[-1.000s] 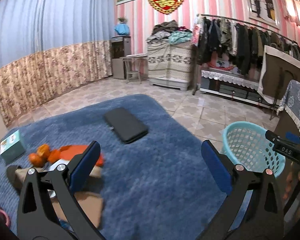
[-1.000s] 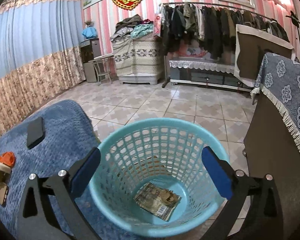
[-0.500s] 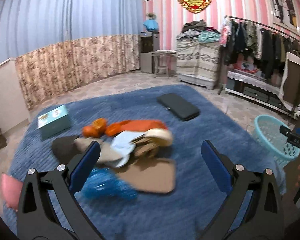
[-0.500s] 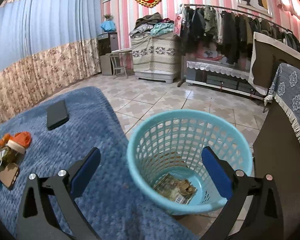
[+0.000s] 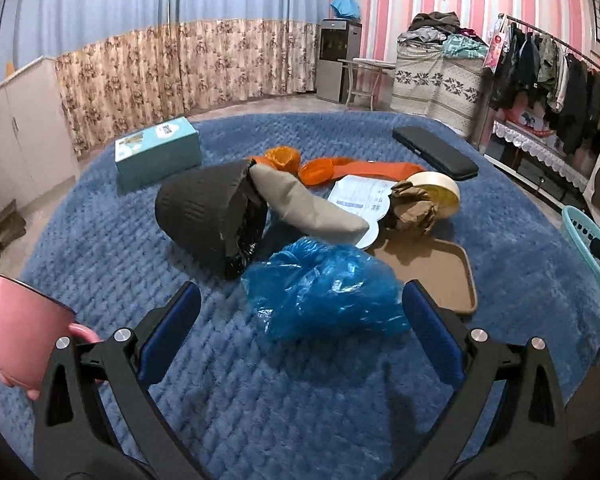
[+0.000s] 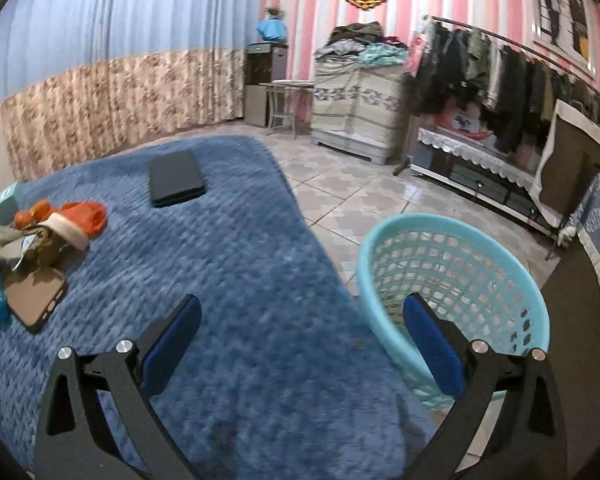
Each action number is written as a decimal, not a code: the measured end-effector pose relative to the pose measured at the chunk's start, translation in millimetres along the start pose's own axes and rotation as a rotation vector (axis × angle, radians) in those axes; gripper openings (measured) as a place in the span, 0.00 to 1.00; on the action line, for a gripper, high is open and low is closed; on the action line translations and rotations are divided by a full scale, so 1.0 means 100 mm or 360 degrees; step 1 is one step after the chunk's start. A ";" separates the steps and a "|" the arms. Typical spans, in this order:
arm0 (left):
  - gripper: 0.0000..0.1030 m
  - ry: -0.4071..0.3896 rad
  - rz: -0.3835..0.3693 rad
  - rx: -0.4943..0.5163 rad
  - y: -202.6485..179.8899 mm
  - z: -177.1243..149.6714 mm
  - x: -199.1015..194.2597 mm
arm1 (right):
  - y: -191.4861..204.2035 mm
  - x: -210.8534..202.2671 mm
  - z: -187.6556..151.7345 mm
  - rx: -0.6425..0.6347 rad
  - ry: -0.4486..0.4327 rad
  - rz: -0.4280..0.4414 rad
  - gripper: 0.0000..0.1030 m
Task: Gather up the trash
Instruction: 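Grasp the blue plastic bag with the left tool while the right tool returns to the pile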
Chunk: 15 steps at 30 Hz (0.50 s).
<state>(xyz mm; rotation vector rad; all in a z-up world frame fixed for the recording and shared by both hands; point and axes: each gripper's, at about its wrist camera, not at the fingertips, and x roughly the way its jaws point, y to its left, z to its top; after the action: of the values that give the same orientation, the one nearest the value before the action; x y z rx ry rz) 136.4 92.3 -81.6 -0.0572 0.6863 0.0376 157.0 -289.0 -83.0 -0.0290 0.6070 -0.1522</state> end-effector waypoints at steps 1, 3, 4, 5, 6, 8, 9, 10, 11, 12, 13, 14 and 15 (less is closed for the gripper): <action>0.94 0.0002 -0.0021 0.0005 0.00 0.00 0.03 | 0.04 0.00 0.00 -0.0009 0.0002 0.0013 0.96; 0.89 0.0011 -0.0054 0.0014 -0.01 -0.03 0.09 | 0.14 0.00 -0.02 -0.0025 0.0013 0.0049 0.96; 0.82 0.0026 -0.0081 0.0022 -0.03 -0.03 0.13 | 0.20 0.01 -0.03 -0.0036 0.0022 0.0072 0.96; 0.72 0.0042 -0.0109 0.0035 -0.06 -0.03 0.16 | 0.24 0.00 -0.04 -0.0046 0.0027 0.0085 0.96; 0.68 0.0049 -0.0124 0.0047 -0.09 -0.03 0.17 | 0.31 0.00 -0.05 -0.0064 0.0032 0.0103 0.96; 0.52 0.0056 -0.0154 0.0086 -0.14 -0.04 0.20 | 0.41 0.01 -0.08 -0.0098 0.0039 0.0129 0.96; 0.49 0.0053 -0.0156 0.0098 -0.15 -0.05 0.21 | 0.47 0.01 -0.09 -0.0116 0.0045 0.0142 0.96; 0.43 0.0041 -0.0156 0.0112 -0.16 -0.06 0.20 | 0.54 0.01 -0.11 -0.0139 0.0047 0.0162 0.96; 0.38 0.0028 -0.0160 0.0120 -0.16 -0.06 0.19 | 0.58 0.00 -0.11 -0.0149 0.0045 0.0177 0.96; 0.34 0.0019 -0.0162 0.0122 -0.15 -0.06 0.18 | 0.62 -0.01 -0.11 -0.0158 0.0038 0.0200 0.96; 0.30 0.0006 -0.0160 0.0121 -0.13 -0.06 0.16 | 0.68 -0.03 -0.10 -0.0161 0.0024 0.0229 0.96; 0.29 -0.0009 -0.0147 0.0113 -0.10 -0.06 0.14 | 0.73 -0.04 -0.09 -0.0158 0.0017 0.0249 0.96; 0.29 -0.0031 -0.0126 0.0099 -0.05 -0.06 0.11 | 0.78 -0.05 -0.08 -0.0153 0.0011 0.0275 0.96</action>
<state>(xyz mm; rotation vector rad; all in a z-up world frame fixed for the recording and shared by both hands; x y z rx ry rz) 141.1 87.0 -93.4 -0.0241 0.6646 -0.0590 158.8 -211.3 -92.7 -0.0690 0.6205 0.0447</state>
